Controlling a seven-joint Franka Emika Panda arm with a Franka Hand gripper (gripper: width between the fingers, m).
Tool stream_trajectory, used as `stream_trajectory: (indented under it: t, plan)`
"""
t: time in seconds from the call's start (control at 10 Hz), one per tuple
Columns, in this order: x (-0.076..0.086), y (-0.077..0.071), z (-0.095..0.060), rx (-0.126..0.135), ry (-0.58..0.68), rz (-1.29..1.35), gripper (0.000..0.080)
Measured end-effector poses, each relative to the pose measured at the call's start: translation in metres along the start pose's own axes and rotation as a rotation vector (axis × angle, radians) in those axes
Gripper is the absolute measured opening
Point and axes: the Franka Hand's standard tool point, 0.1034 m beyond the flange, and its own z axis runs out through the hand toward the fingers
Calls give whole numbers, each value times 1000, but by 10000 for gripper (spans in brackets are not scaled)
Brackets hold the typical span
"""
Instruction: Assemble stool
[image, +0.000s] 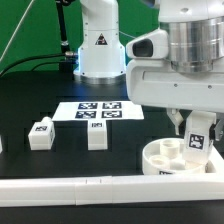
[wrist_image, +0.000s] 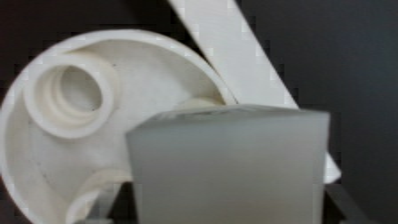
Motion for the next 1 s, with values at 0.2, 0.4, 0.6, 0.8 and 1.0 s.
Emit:
stream_trajectory:
  t: [0.2, 0.4, 0.6, 0.8, 1.0]
  plan:
    - [0, 1, 2, 37, -26, 369, 340]
    - [-1, 2, 9, 83, -35, 613, 340]
    - [-6, -2, 11, 121, -39, 778, 340]
    - [-6, -2, 11, 124, -48, 822, 340]
    - [-7, -2, 11, 124, -47, 780, 588]
